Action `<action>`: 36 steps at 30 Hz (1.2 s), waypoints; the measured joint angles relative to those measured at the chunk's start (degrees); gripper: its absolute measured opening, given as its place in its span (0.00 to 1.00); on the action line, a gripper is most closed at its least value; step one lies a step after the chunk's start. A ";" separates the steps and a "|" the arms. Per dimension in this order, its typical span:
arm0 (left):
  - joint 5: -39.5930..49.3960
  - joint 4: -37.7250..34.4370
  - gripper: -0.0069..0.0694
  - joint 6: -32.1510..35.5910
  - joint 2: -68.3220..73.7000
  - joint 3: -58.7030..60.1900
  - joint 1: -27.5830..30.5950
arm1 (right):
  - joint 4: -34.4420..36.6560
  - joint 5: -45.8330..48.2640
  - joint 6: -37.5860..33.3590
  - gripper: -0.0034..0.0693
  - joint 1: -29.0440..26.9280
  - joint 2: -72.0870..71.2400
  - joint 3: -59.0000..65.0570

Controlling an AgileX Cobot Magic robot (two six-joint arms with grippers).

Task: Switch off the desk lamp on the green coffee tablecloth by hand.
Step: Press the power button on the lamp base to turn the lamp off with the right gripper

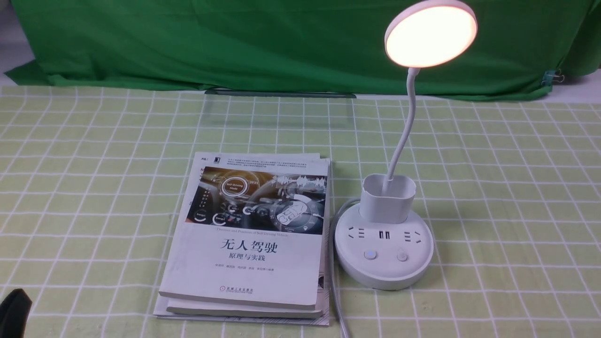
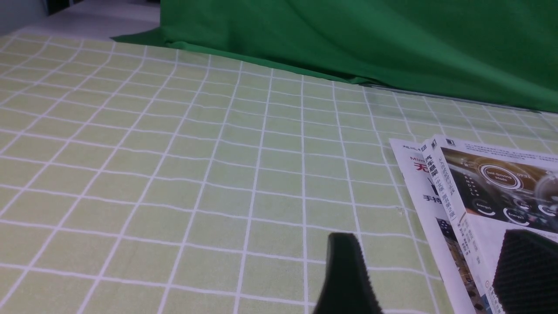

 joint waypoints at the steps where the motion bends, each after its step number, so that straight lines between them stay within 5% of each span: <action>1: 0.00 0.00 0.63 0.00 0.00 0.00 0.00 | -0.61 1.27 -0.22 0.11 0.07 3.67 -1.46; 8: 0.00 0.00 0.63 0.00 0.00 0.00 0.00 | 5.77 -0.70 -7.96 0.11 1.08 22.95 -6.74; 14: 0.00 0.00 0.63 0.00 0.00 0.00 0.00 | 6.99 -2.78 -11.01 0.11 9.18 38.35 -12.22; 20: 0.00 0.00 0.63 0.00 0.00 0.00 0.00 | 7.29 -7.03 -11.67 0.11 13.91 42.79 -13.73; 36: 0.00 0.00 0.63 0.00 0.00 0.00 0.00 | 6.27 -7.62 -10.39 0.11 14.33 52.23 -23.02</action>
